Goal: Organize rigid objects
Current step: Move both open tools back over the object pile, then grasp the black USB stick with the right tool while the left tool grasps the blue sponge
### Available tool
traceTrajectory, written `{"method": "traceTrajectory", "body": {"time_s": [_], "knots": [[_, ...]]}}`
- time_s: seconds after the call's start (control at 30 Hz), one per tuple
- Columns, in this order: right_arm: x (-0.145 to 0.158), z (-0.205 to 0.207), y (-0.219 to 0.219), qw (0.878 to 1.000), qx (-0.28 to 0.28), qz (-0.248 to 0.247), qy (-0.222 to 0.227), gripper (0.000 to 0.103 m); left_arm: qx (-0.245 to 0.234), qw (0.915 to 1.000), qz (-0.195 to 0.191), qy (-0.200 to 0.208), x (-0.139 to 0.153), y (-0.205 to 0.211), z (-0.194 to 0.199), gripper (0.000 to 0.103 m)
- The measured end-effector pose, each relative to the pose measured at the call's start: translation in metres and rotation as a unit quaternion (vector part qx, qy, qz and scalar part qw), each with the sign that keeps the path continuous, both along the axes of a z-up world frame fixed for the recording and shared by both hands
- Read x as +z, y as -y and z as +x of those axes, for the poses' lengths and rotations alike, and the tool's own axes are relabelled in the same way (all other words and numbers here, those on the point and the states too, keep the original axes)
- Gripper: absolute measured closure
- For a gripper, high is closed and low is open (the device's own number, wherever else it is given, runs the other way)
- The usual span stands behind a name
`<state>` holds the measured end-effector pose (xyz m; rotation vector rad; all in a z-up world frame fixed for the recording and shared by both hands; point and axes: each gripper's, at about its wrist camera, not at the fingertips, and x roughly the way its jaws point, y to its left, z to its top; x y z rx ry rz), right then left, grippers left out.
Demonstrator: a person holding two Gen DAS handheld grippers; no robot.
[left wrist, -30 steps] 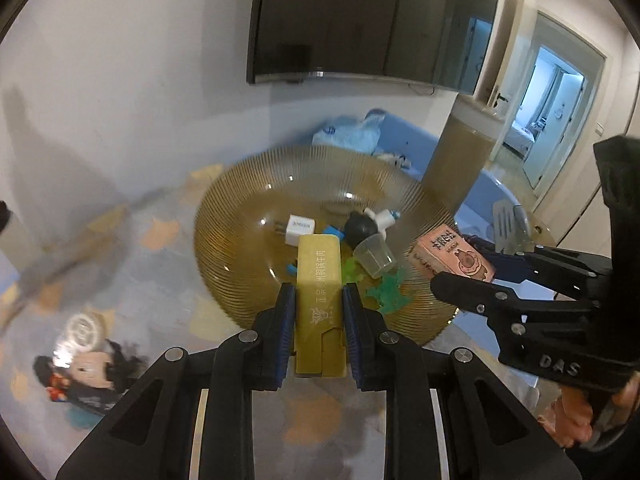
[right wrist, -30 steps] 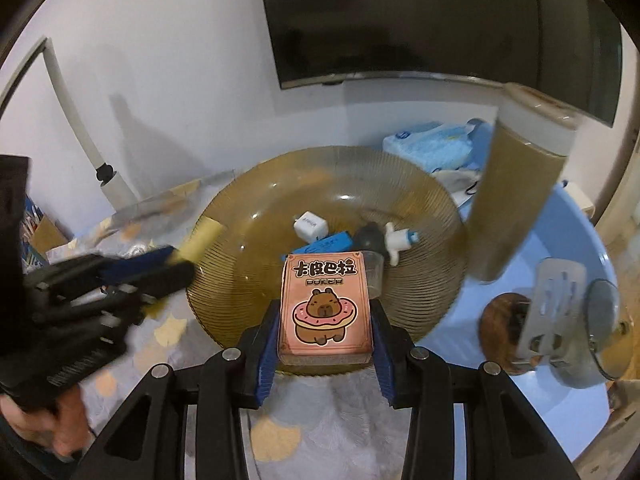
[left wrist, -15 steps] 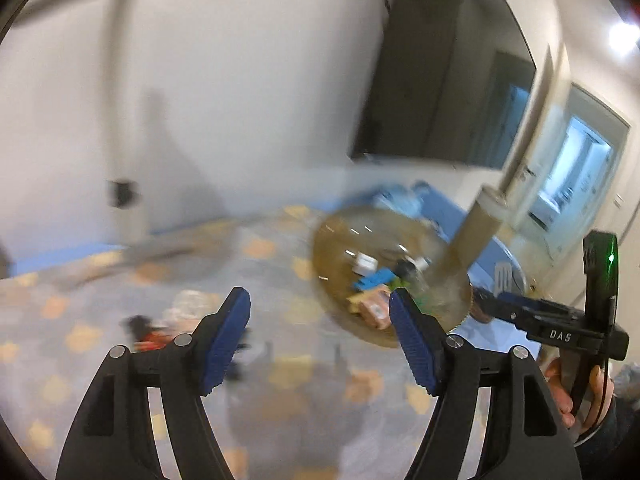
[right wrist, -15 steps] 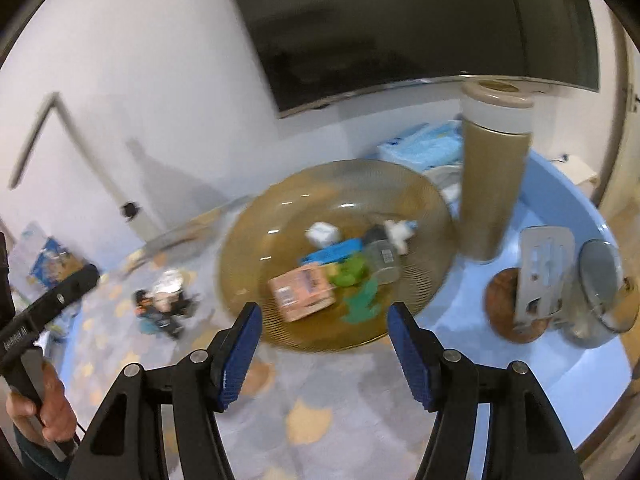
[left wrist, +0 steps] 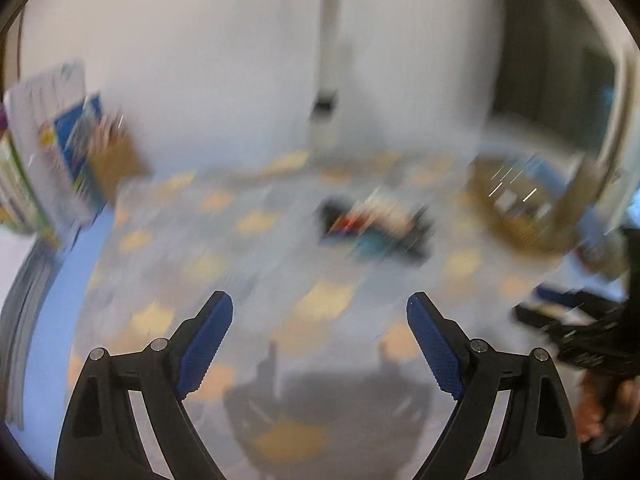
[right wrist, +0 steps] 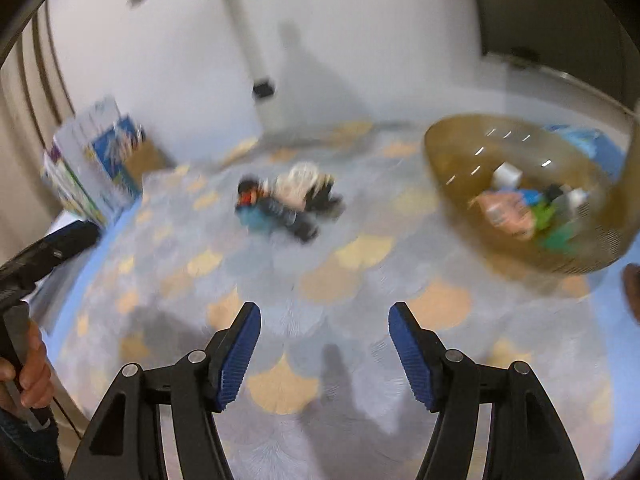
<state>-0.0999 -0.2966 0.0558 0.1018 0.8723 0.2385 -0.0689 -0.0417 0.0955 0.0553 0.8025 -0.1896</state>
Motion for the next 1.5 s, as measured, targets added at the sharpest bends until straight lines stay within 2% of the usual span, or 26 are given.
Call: {"method": "traceTrajectory", "body": {"time_s": [0.03,0.1,0.23,0.3,0.47,0.57,0.7,0.77,0.9,1.0,1.07,1.13,1.2,1.27,1.4,1.47,1.5], "knots": [[-0.012,0.003,-0.005,1.000,0.001,-0.006,-0.006,0.038,0.008,0.9997,0.016,-0.018,-0.018,-0.002,0.004,0.015],[-0.026,0.009,-0.009,1.000,0.003,-0.011,-0.011,0.038,0.017,0.9987,0.025,-0.041,-0.044,-0.007,0.008,0.015],[-0.037,0.016,0.000,1.000,-0.016,-0.011,-0.010,0.038,0.029,0.9980,-0.017,-0.054,-0.066,-0.017,0.012,0.015],[-0.042,0.020,0.005,0.999,-0.025,-0.011,-0.017,0.038,0.039,0.9970,-0.035,-0.057,-0.072,-0.022,0.013,0.015],[-0.048,0.025,0.009,0.999,-0.032,-0.001,-0.030,0.038,0.060,0.9946,-0.051,-0.068,-0.075,-0.028,0.016,0.015],[-0.051,0.027,0.004,0.999,-0.027,-0.016,-0.034,0.038,0.071,0.9934,-0.052,-0.073,-0.079,-0.031,0.016,0.015],[-0.052,0.026,-0.004,0.999,-0.014,-0.036,-0.030,0.038,0.061,0.9946,-0.039,-0.075,-0.080,-0.025,0.015,0.015],[-0.052,0.027,-0.005,0.999,-0.006,-0.035,-0.035,0.038,0.045,0.9956,-0.042,-0.071,-0.077,-0.023,0.015,0.015],[-0.043,0.040,-0.012,0.995,0.033,-0.023,-0.091,0.038,-0.001,0.9957,-0.067,-0.064,-0.054,-0.018,0.026,0.015],[-0.017,0.056,-0.026,0.995,0.055,-0.057,-0.066,0.038,-0.052,0.9954,-0.063,-0.050,-0.037,-0.002,0.046,0.015],[-0.006,0.074,-0.037,0.993,0.064,-0.091,-0.036,0.038,-0.088,0.9926,-0.062,-0.056,-0.038,0.011,0.067,0.015],[-0.008,0.094,-0.047,0.992,0.082,-0.093,-0.030,0.039,-0.111,0.9894,-0.059,-0.072,-0.046,0.023,0.085,0.015],[-0.019,0.117,-0.055,0.991,0.099,-0.080,-0.041,0.051,-0.125,0.9866,-0.053,-0.091,-0.055,0.034,0.106,0.016],[-0.032,0.137,-0.062,0.989,0.109,-0.082,-0.052,0.051,-0.139,0.9832,-0.059,-0.102,-0.061,0.041,0.119,0.016],[-0.048,0.159,-0.068,0.988,0.118,-0.094,-0.044,0.060,-0.148,0.9793,-0.068,-0.121,-0.076,0.049,0.142,0.017],[-0.055,0.165,-0.065,0.988,0.122,-0.079,-0.052,0.062,-0.153,0.9765,-0.077,-0.131,-0.081,0.050,0.146,0.017],[-0.056,0.165,-0.061,0.988,0.124,-0.073,-0.051,0.066,-0.158,0.9771,-0.077,-0.120,-0.080,0.051,0.145,0.017]]}}
